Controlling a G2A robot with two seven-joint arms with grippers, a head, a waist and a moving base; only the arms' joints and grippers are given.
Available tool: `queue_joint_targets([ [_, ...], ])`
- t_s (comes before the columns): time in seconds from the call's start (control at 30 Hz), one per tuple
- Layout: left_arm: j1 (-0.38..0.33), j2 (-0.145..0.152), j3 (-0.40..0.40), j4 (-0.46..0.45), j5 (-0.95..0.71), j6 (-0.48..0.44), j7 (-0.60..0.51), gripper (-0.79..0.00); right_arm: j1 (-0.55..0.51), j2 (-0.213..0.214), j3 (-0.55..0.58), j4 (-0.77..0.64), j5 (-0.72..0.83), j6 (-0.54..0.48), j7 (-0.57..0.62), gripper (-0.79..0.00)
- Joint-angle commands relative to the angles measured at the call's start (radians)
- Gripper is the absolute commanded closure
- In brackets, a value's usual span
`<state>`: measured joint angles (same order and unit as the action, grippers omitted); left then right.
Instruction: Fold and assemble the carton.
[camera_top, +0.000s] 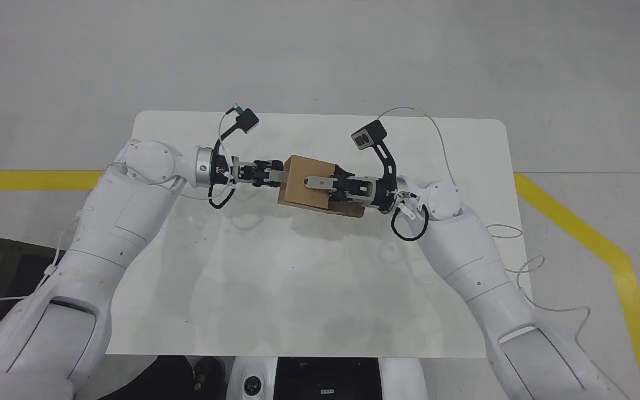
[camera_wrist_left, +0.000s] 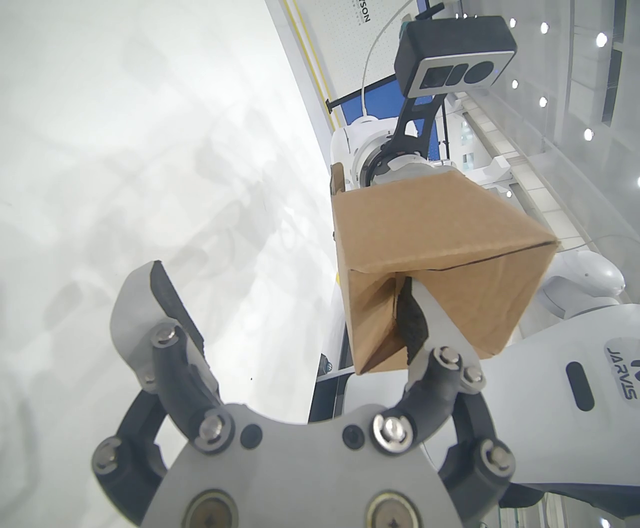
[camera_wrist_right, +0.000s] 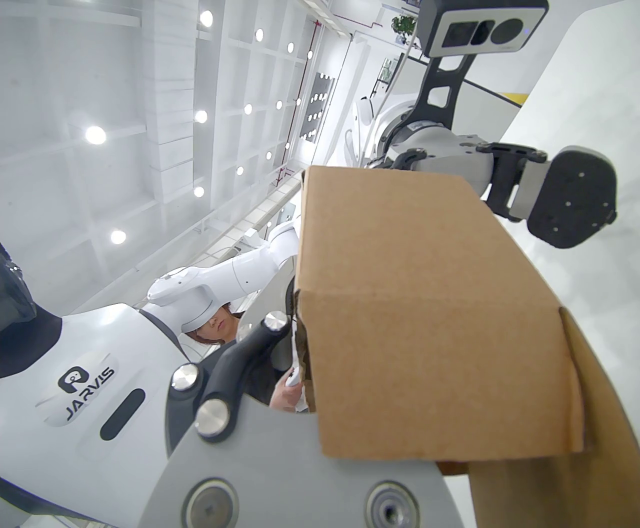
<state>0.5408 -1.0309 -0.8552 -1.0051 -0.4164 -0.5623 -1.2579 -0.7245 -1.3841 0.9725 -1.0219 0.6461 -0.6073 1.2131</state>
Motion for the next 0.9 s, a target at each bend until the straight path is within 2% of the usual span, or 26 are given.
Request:
queue_joint_targets([
  [0.0,0.002,0.002,0.001,-0.003,-0.006,-0.002,0.002,-0.785,0.001,-0.001,-0.001,0.001,0.005,0.002,0.002,0.0],
  [0.33,0.015,0.016,0.0,-0.031,-0.055,-0.014,0.014,-0.785,0.003,-0.003,-0.003,0.007,0.009,0.005,0.005,0.0],
  [0.6,0.014,0.032,0.004,-0.022,-0.034,-0.022,0.022,-0.785,0.005,-0.001,0.005,0.017,0.006,0.004,0.004,0.0],
  [0.87,0.006,0.034,0.032,-0.026,-0.022,-0.03,0.03,-0.785,0.008,-0.001,0.007,0.013,0.006,0.007,0.007,0.0],
])
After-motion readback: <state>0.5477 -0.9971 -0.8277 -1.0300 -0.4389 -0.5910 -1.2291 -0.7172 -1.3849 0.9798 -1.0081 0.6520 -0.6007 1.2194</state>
